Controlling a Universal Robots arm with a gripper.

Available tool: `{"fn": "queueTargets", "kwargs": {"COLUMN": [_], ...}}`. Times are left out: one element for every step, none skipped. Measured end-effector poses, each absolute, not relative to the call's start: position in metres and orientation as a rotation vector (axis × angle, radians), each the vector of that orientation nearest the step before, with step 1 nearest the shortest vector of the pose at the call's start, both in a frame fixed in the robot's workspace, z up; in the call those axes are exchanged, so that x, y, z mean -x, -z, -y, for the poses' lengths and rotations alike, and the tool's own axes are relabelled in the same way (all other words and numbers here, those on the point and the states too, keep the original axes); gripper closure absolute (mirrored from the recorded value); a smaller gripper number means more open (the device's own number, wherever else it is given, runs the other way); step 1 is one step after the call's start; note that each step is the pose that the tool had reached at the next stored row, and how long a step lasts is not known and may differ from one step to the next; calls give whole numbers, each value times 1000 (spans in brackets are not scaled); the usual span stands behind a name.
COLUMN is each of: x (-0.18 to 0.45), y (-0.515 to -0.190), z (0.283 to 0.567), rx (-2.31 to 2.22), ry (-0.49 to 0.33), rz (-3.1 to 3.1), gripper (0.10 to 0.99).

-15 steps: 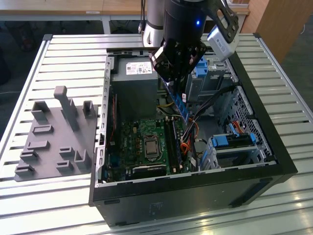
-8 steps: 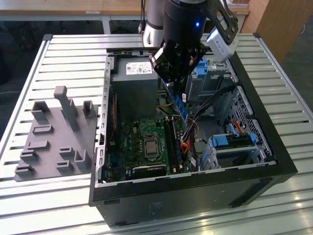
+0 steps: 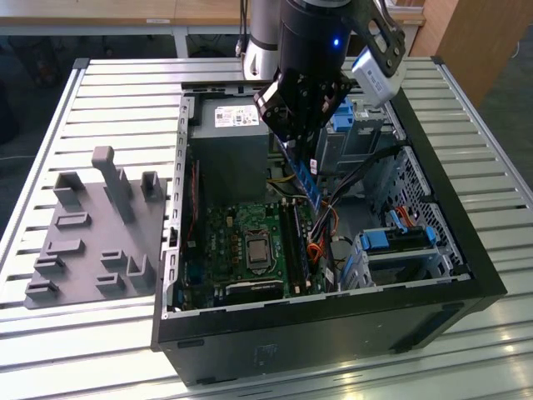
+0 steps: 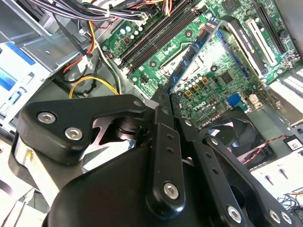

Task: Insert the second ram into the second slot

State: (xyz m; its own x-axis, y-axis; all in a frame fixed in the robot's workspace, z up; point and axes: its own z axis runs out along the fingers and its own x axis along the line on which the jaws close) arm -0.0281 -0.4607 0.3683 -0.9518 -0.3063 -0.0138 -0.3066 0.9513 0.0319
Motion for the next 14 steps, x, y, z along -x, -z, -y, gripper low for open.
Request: {"fn": "queueTargets", "kwargs": {"x": [28,28,28,28,28,28,28,28,28,28,28,28,28,28], "y": [-368,-368,-368,-368,-368,-368,-368,-367,-367,-367,-367,-367,-367,-367], "z": [461,461,461,461,461,461,461,461,461,461,461,461,461,461], "rx": [485,481,477,472,466,458,444,427,409,392,376,363,352,343], "ry": [-53,-52,-52,-51,-51,-50,-49,-48,-47,-47,-46,-45,-45,-44], "rz": [-3095,-3095,-3096,-3097,-3098,-3099,-3101,-3103,-3105,-3108,-3109,-3111,-3112,-3113], "gripper": [957,957,957,957,957,957,957,957,957,957,957,957,957,957]}}
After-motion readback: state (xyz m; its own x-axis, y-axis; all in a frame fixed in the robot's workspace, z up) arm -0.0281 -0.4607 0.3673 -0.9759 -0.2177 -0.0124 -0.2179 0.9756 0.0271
